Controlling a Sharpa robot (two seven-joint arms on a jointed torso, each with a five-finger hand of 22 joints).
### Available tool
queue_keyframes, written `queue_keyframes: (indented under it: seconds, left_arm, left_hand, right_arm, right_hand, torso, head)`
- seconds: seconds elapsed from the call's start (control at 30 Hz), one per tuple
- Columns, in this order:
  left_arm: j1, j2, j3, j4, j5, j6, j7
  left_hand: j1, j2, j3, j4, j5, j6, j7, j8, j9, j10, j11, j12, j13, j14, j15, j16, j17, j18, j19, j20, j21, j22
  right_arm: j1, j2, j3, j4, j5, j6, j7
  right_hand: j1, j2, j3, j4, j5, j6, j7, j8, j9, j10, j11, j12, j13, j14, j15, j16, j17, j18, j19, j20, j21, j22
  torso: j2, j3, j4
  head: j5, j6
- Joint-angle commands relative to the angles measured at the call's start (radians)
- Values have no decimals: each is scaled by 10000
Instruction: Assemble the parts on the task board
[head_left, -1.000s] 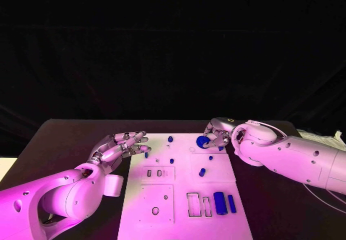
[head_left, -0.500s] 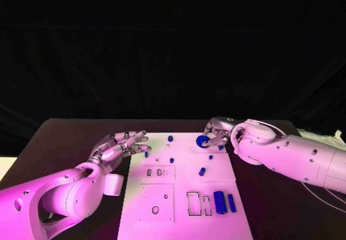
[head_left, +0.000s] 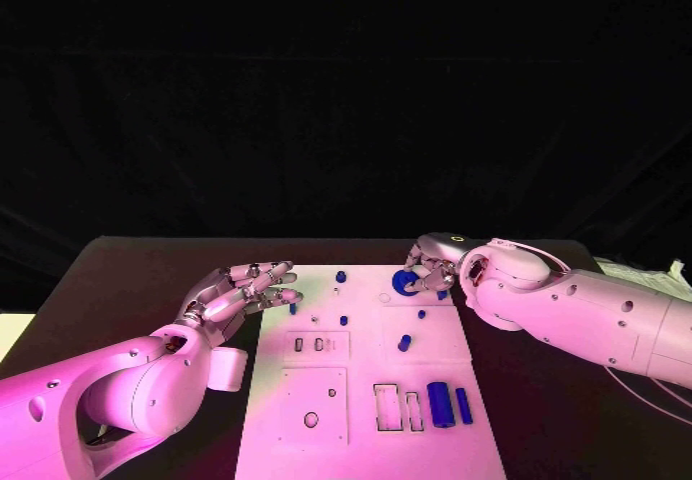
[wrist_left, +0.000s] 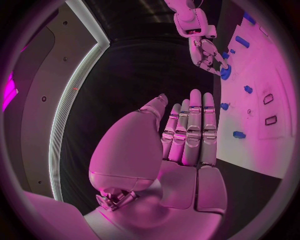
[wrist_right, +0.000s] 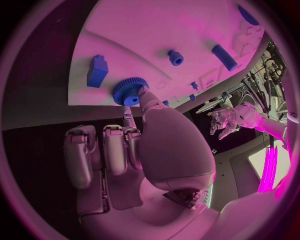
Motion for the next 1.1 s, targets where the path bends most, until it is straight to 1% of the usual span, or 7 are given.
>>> queue_keyframes:
  seconds: [0.03, 0.27, 0.47, 0.7, 0.87, 1.03, 1.1]
  left_arm:
    - [10, 18, 7, 16, 7, 218, 40]
    - [9, 28, 6, 7, 7, 229, 37]
    - [8, 39, 6, -4, 7, 246, 33]
    - [8, 52, 6, -6, 7, 260, 27]
    - [8, 63, 6, -4, 7, 273, 25]
    - [8, 71, 6, -7, 7, 274, 25]
    - [8, 73, 6, -8, 7, 274, 26]
  left_hand:
    - [72, -40, 51, -32, -59, -21, 30, -66, -2, -91, 3, -30, -1, -57, -5, -65, 9, 124, -29, 66, -64, -16]
    - [76, -43, 67, -50, -58, -24, 33, -76, -2, -102, 5, -29, -1, -57, -4, -77, 23, 124, -28, 67, -69, -23]
    - [76, -43, 70, -54, -58, -25, 34, -78, -2, -104, 6, -29, -1, -56, -4, -79, 27, 125, -27, 68, -70, -24]
    - [76, -43, 70, -54, -58, -25, 34, -78, -2, -104, 6, -29, -1, -56, -4, -79, 27, 125, -27, 68, -70, -24]
    - [71, -45, 70, -54, -60, -26, 37, -81, -2, -106, 8, -28, -1, -55, -3, -81, 29, 125, -27, 68, -70, -25]
    - [61, -48, 67, -51, -62, -28, 40, -83, -2, -108, 10, -28, -1, -54, -1, -83, 32, 124, -26, 69, -71, -27]
    - [61, -48, 67, -51, -62, -28, 40, -83, -2, -108, 10, -28, -1, -54, -1, -83, 32, 124, -26, 69, -71, -27]
  right_arm:
    - [-51, 14, -23, 91, -1026, -604, -14]
    - [-69, 32, -22, 400, -1317, -987, -51]
    - [-64, 41, -18, 994, -1667, -1700, -185]
    - [-49, 410, -23, 1417, -1994, -1901, -276]
    - [-55, 825, -78, 1355, -2179, -1839, -251]
    - [-94, 1273, -171, 1045, -2238, -1723, -211]
    - [-121, 1426, -202, 904, -2243, -1663, -197]
  right_hand:
    - [287, 289, 179, -88, -42, 369, -226, 103, 150, 1056, -90, 63, 2633, 620, -88, 16, 512, -132, 1031, -107, 58, 2600]
    - [165, 324, 391, -156, 18, 485, -267, 84, 178, 1056, -133, 63, 2633, 623, -122, 9, 518, -138, 1044, -152, 69, 2627]
    - [-6, 234, 505, -188, 162, 485, -271, 19, 181, 1056, -141, 63, 2633, 626, -129, 4, 528, -138, 1044, -166, 69, 2627]
    - [-28, 220, 564, -217, 191, 476, -268, -8, 179, 1056, -141, 63, 2633, 626, -128, -1, 525, -138, 1044, -169, 69, 2627]
    - [-21, 219, 639, -267, 206, 478, -269, -29, 181, 1056, -142, 63, 2633, 627, -128, -2, 528, -138, 1044, -169, 69, 2627]
    - [-23, 217, 651, -275, 205, 478, -268, -33, 181, 1056, -141, 63, 2633, 627, -128, -2, 528, -138, 1044, -169, 69, 2627]
    - [-33, 212, 660, -280, 197, 478, -265, -38, 181, 1056, -140, 63, 2633, 627, -127, -2, 529, -138, 1044, -169, 69, 2627]
  torso:
    - [-2, 6, 2]
    - [-3, 1, 19]
    - [-2, -1, -9]
    - [7, 4, 16]
    - [-1, -10, 18]
    - [7, 2, 13]
    - [5, -4, 20]
  head:
    - [-3, 10]
    - [1, 18]
    - [27, 62]
    - [57, 66]
    - [67, 60]
    - [112, 40]
    - [113, 35]
